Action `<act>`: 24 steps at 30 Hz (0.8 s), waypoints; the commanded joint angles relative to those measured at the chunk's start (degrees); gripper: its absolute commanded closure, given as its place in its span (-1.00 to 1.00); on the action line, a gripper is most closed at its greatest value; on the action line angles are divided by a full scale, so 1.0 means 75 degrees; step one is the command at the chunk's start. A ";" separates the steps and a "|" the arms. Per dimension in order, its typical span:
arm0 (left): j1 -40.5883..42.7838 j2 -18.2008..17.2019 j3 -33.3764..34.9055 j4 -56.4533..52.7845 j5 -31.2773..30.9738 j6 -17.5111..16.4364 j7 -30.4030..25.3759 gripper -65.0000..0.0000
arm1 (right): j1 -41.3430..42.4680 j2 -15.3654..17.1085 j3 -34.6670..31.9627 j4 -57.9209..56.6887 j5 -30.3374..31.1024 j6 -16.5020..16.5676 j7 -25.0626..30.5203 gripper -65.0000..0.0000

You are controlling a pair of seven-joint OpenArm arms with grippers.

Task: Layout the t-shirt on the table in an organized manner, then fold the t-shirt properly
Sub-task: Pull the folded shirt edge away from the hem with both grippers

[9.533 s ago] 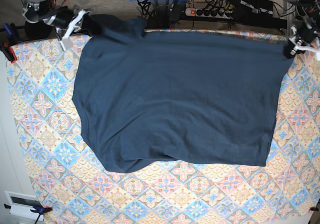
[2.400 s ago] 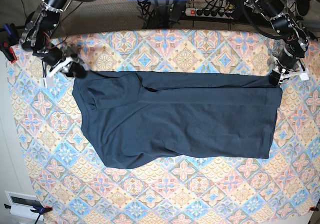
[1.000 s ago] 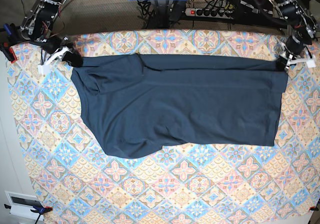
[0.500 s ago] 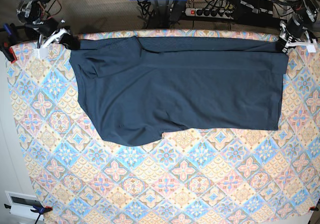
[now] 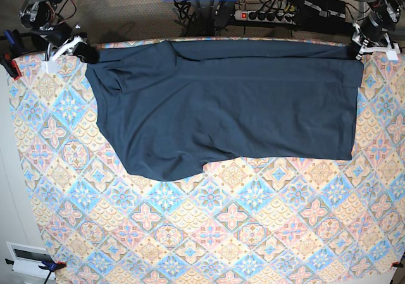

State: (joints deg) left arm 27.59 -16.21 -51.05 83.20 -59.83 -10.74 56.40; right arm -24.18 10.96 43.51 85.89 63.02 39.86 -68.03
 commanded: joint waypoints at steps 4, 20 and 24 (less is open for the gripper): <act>0.0136 -0.0166 -0.0068 0.0142 -0.0057 -0.0015 -0.0106 0.88 | -0.0028 0.0138 0.0089 0.0124 0.0124 0.0019 0.0145 0.89; 0.0054 -0.0365 -0.1170 0.0130 -0.0069 -0.0015 0.0550 0.48 | 0.0113 0.0150 0.1226 0.0147 -0.0591 0.0019 0.0180 0.58; -0.0356 -0.0600 -0.1581 0.0072 0.0001 -0.0015 0.0257 0.48 | 0.0206 0.0138 0.1672 0.0299 -0.0896 0.0019 0.0168 0.58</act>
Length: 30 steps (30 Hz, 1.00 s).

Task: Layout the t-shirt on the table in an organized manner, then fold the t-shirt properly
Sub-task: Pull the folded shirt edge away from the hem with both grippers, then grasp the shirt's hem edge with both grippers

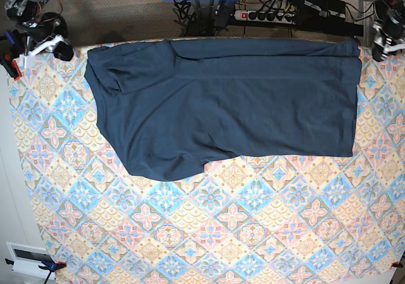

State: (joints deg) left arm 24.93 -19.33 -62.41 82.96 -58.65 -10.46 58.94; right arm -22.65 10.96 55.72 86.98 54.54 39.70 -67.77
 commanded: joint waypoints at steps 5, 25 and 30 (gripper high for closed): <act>-0.0833 -0.0628 0.0169 0.0104 -0.0133 -0.0041 -0.0116 0.48 | 0.0037 0.0138 0.0160 0.0634 -0.0585 0.0040 0.0145 0.58; -0.4467 -0.0792 0.2279 -0.1467 0.1567 0.0017 -0.0327 -0.01 | 0.2288 0.0455 -0.3579 0.2088 -0.2637 0.0040 0.0133 0.57; -0.4619 -0.0757 0.3088 -0.1842 0.2481 0.0017 -0.1441 -0.08 | 0.2745 0.0455 -0.4306 0.2088 -0.3023 0.0040 0.0133 0.57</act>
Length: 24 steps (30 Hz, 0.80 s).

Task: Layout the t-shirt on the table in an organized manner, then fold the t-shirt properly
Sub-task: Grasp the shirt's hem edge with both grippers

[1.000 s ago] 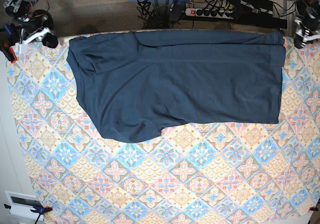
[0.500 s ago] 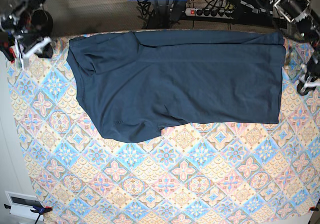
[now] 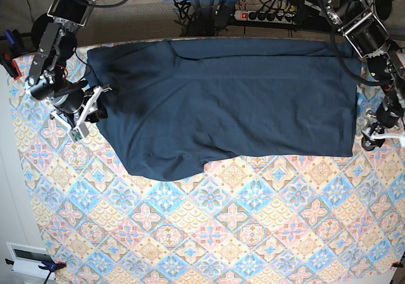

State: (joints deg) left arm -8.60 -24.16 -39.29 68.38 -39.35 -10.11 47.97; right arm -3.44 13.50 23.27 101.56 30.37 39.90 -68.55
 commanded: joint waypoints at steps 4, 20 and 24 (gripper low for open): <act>-0.0406 -0.0113 0.0520 -0.0977 0.0084 -0.0029 -0.0833 -0.08 | 0.0418 0.0117 -0.0189 0.0132 0.0176 0.0013 0.0238 0.57; -0.1192 -0.0125 0.3076 -0.3086 0.0025 -0.0041 -0.2416 -0.01 | 0.0371 0.0105 -0.0131 0.0156 0.0188 0.0013 0.0226 0.57; -0.1145 -0.0172 0.3920 -0.3075 0.0013 -0.0088 -0.2416 0.37 | 0.0406 0.0105 -0.0131 0.0156 0.0188 0.0013 0.0226 0.57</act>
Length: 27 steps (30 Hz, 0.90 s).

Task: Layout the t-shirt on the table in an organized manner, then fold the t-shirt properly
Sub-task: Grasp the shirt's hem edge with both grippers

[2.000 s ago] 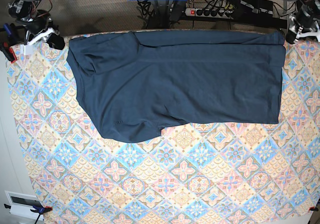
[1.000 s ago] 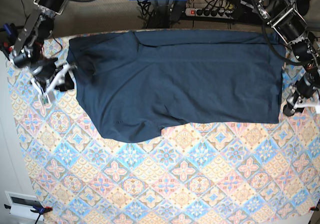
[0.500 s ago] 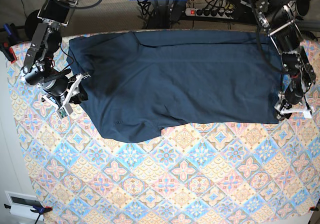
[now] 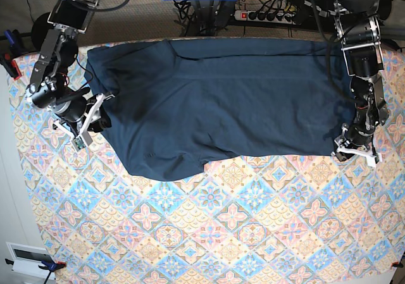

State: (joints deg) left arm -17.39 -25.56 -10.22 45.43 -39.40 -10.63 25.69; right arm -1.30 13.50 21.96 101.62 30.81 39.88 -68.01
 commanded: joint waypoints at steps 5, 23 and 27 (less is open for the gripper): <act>0.0050 -0.0032 0.0044 -0.0003 0.0019 -0.0018 0.0507 0.86 | 0.0132 0.0105 0.0044 0.0147 0.0106 0.0016 0.0165 0.57; 0.1808 -0.0173 -0.1339 0.2810 -0.0004 -0.0018 0.0554 1.00 | 0.2113 0.0598 -0.1128 -0.2596 -0.1546 0.0016 0.1455 0.38; 0.1937 -0.0161 -0.1339 0.2939 -0.0450 -0.0018 0.0554 1.00 | 0.2512 0.0879 -0.2019 -0.3604 -0.1523 0.0016 0.2287 0.18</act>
State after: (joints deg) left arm -1.83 -25.58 -19.92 66.43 -42.30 -10.33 30.92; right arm 14.94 19.51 6.57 73.12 18.13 39.90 -53.28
